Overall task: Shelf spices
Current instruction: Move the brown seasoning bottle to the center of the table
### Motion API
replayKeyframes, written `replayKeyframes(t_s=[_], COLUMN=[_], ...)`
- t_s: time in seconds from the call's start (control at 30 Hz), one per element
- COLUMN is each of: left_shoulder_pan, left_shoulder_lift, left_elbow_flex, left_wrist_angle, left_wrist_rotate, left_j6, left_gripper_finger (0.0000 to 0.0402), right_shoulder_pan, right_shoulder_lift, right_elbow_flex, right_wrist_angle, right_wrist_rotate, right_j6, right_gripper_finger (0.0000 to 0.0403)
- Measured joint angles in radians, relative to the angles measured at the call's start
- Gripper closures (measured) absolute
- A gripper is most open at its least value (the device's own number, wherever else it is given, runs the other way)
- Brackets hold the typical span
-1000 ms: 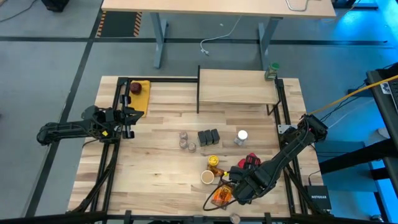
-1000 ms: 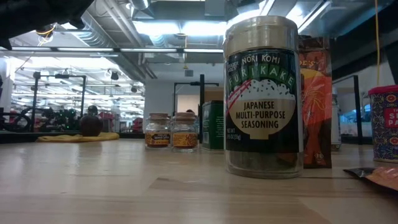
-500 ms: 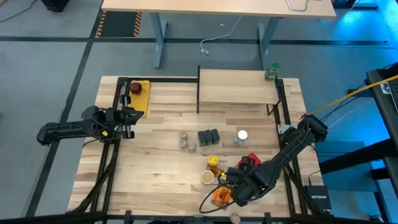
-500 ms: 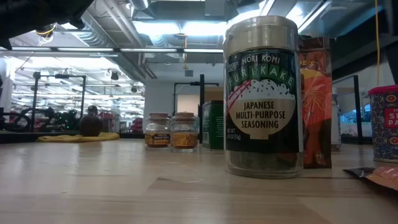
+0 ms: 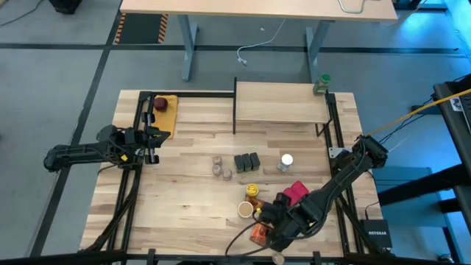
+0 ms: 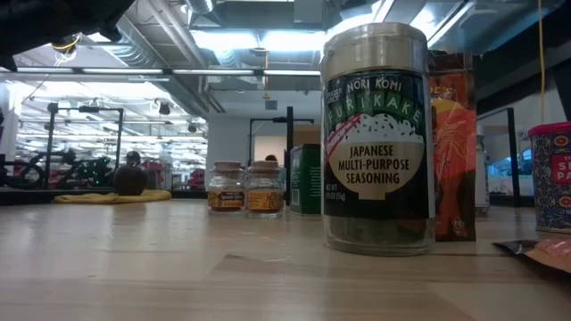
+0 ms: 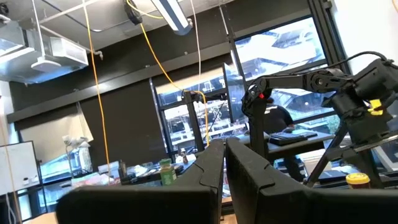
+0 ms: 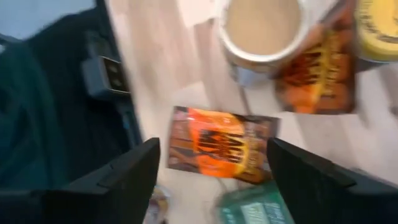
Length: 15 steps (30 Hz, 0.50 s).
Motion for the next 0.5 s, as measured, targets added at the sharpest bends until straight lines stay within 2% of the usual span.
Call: replayKeyframes(t_s=[0.17,0.3,0.37,0.5], left_shoulder_pan=[0.0,0.0,0.0,0.0], left_shoulder_lift=[0.0,0.0,0.0,0.0], left_elbow_flex=[0.0,0.0,0.0,0.0], left_wrist_angle=[-0.002,-0.002,-0.002,-0.002], left_wrist_rotate=[0.0,0.0,0.0,0.0], left_j6=[-0.045,-0.072,-0.072,-0.072], left_gripper_finger=[0.0391,0.0391,0.0391,0.0391], right_shoulder_pan=[-0.001,0.023,0.062,0.167], right_shoulder_lift=[0.0,0.0,0.0,0.0], right_elbow_flex=[0.0,0.002,0.013,0.017], right_wrist_angle=[0.104,0.172,0.174,0.159], right_wrist_rotate=[-0.074,-0.142,-0.122,-0.013], right_j6=[0.033,0.128,0.162,0.26], right_gripper_finger=[0.0053,0.0043,0.0043,0.0043])
